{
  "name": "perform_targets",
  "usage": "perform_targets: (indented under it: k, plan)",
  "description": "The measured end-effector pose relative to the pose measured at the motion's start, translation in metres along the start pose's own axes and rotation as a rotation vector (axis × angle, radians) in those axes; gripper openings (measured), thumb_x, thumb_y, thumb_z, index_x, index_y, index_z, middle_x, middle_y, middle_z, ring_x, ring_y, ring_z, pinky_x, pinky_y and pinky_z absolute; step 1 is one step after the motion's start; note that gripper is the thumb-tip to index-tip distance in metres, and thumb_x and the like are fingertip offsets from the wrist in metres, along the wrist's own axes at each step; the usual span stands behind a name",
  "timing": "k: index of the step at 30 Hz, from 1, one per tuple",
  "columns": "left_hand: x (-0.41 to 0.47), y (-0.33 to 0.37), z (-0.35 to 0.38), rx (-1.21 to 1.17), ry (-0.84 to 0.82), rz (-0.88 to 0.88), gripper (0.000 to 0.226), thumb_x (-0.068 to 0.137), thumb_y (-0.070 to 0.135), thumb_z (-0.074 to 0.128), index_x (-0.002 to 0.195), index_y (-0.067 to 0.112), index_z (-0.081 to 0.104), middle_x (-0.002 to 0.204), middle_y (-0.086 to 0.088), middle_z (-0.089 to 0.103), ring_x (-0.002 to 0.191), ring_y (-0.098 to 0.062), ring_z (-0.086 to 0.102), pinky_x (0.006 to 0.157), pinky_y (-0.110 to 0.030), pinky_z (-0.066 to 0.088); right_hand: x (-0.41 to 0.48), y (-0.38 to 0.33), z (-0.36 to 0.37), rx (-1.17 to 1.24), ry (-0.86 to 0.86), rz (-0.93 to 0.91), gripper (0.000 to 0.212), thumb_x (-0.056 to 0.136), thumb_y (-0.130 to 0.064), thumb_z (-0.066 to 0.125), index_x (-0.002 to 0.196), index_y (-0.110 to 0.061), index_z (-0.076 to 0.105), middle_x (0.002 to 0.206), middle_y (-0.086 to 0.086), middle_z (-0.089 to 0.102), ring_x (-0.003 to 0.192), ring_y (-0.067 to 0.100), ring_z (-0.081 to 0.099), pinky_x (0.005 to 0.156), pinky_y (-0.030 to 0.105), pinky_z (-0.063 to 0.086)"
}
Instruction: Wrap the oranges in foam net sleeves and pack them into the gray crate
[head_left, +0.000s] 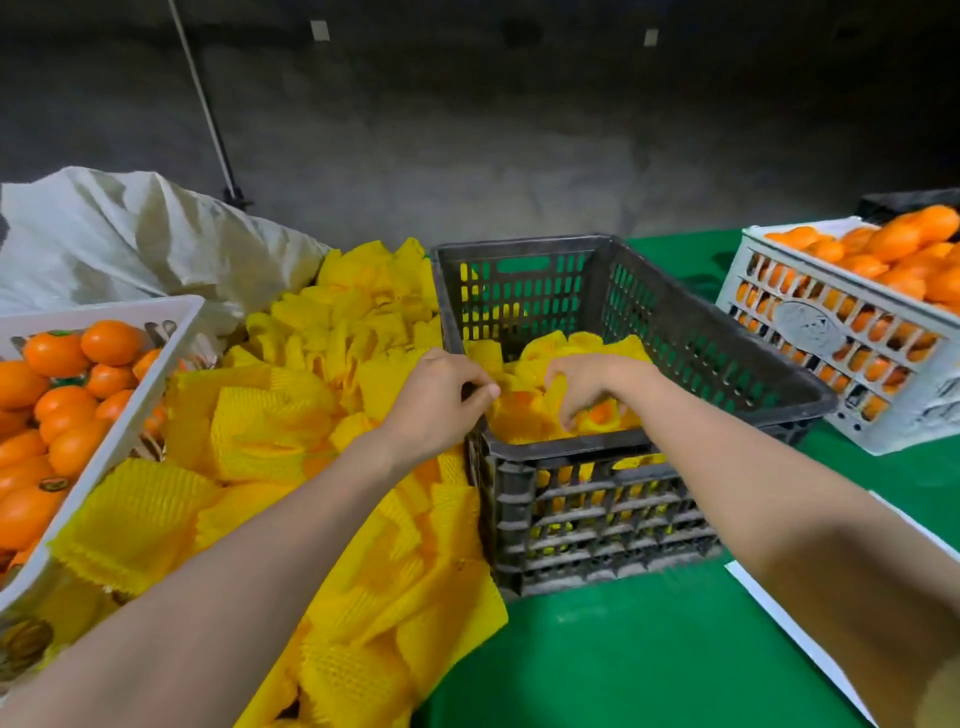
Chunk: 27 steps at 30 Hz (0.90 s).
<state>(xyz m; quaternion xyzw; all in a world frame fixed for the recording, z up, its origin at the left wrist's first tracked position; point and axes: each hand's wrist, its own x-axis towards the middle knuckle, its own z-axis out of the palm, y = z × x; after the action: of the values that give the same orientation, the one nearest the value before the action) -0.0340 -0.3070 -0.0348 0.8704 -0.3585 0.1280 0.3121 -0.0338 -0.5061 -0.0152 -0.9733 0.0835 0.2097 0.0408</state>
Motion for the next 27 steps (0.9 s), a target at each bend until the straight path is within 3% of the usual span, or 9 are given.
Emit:
perform_targets:
  k: [2, 5, 9, 11, 13, 16, 19, 23, 27]
  plan:
    - [-0.001, 0.000, 0.000, 0.000, 0.010, 0.006, 0.018, 0.092, 0.021, 0.060, 0.088, 0.007, 0.071, 0.092, -0.007, 0.071, 0.091, -0.023, 0.056, 0.080, -0.020, 0.023, 0.005, -0.001, 0.009, -0.038, -0.092, -0.018, 0.070, 0.082, -0.025, 0.070, 0.140, -0.024, 0.031, 0.141, 0.006, 0.038, 0.103, 0.024, 0.048, 0.050, 0.025, 0.039]
    - [-0.002, -0.001, 0.001, -0.002, 0.011, -0.016, 0.019, 0.093, 0.023, 0.059, 0.093, 0.009, 0.072, 0.097, -0.004, 0.070, 0.097, -0.020, 0.053, 0.077, -0.018, 0.025, 0.008, -0.003, 0.013, -0.026, -0.167, -0.070, 0.073, 0.086, -0.027, 0.066, 0.145, -0.026, 0.024, 0.153, 0.004, 0.023, 0.132, 0.027, 0.034, 0.078, 0.028, 0.042]
    - [-0.006, -0.004, -0.006, -0.022, -0.061, -0.015, 0.020, 0.093, 0.023, 0.058, 0.103, 0.011, 0.071, 0.116, -0.003, 0.067, 0.115, -0.019, 0.052, 0.093, -0.024, 0.035, 0.003, -0.008, 0.012, -0.155, -0.216, -0.103, 0.071, 0.091, -0.031, 0.058, 0.149, -0.028, 0.017, 0.157, -0.001, 0.012, 0.141, 0.024, 0.022, 0.098, 0.032, 0.037]
    - [-0.012, -0.007, -0.016, -0.081, -0.100, -0.007, 0.020, 0.093, 0.019, 0.059, 0.107, 0.011, 0.071, 0.128, -0.005, 0.061, 0.124, -0.015, 0.050, 0.102, -0.027, 0.038, -0.001, -0.013, 0.010, -0.282, -0.091, -0.106, 0.068, 0.090, -0.041, 0.057, 0.148, -0.025, 0.025, 0.154, 0.000, 0.024, 0.138, 0.026, 0.029, 0.101, 0.036, 0.038]
    - [-0.018, -0.013, -0.029, -0.122, -0.089, -0.039, 0.019, 0.091, 0.014, 0.061, 0.107, 0.011, 0.071, 0.130, -0.005, 0.059, 0.125, -0.014, 0.050, 0.103, -0.029, 0.041, -0.007, -0.022, 0.010, -0.259, 0.153, -0.107, 0.061, 0.088, -0.047, 0.058, 0.142, -0.025, 0.038, 0.144, 0.003, 0.043, 0.129, 0.027, 0.042, 0.095, 0.039, 0.043]
    - [-0.027, -0.028, -0.057, -0.157, -0.016, -0.154, 0.017, 0.091, 0.014, 0.062, 0.104, 0.009, 0.072, 0.115, -0.004, 0.067, 0.110, -0.016, 0.060, 0.089, -0.024, 0.049, -0.020, -0.050, 0.011, 0.041, 0.627, -0.209, 0.040, 0.091, -0.041, 0.055, 0.127, -0.025, 0.053, 0.121, 0.006, 0.062, 0.110, 0.026, 0.057, 0.083, 0.036, 0.048]
    - [-0.036, -0.050, -0.088, -0.154, 0.013, -0.252, 0.017, 0.091, 0.015, 0.062, 0.104, 0.008, 0.071, 0.105, -0.005, 0.069, 0.098, -0.018, 0.065, 0.086, -0.033, 0.053, -0.040, -0.091, 0.011, 0.333, 0.863, -0.483, 0.026, 0.092, -0.029, 0.055, 0.113, -0.016, 0.062, 0.106, 0.004, 0.067, 0.095, 0.022, 0.062, 0.081, 0.036, 0.050]
    - [-0.058, -0.075, -0.120, -0.137, 0.062, -0.339, 0.013, 0.091, 0.015, 0.061, 0.100, 0.012, 0.071, 0.101, -0.009, 0.070, 0.093, -0.019, 0.067, 0.087, -0.040, 0.053, -0.048, -0.148, 0.026, 0.417, 0.762, -0.704, 0.020, 0.089, -0.021, 0.060, 0.107, -0.012, 0.065, 0.102, 0.006, 0.068, 0.090, 0.022, 0.061, 0.079, 0.036, 0.048]
    - [-0.086, -0.094, -0.141, -0.124, 0.099, -0.397, 0.013, 0.091, 0.013, 0.061, 0.099, 0.008, 0.070, 0.095, -0.011, 0.069, 0.088, -0.021, 0.067, 0.085, -0.047, 0.053, -0.026, -0.192, 0.049, 0.237, 0.431, -0.671, 0.049, 0.086, -0.032, 0.064, 0.130, -0.017, 0.050, 0.129, 0.010, 0.055, 0.120, 0.027, 0.048, 0.098, 0.036, 0.039]
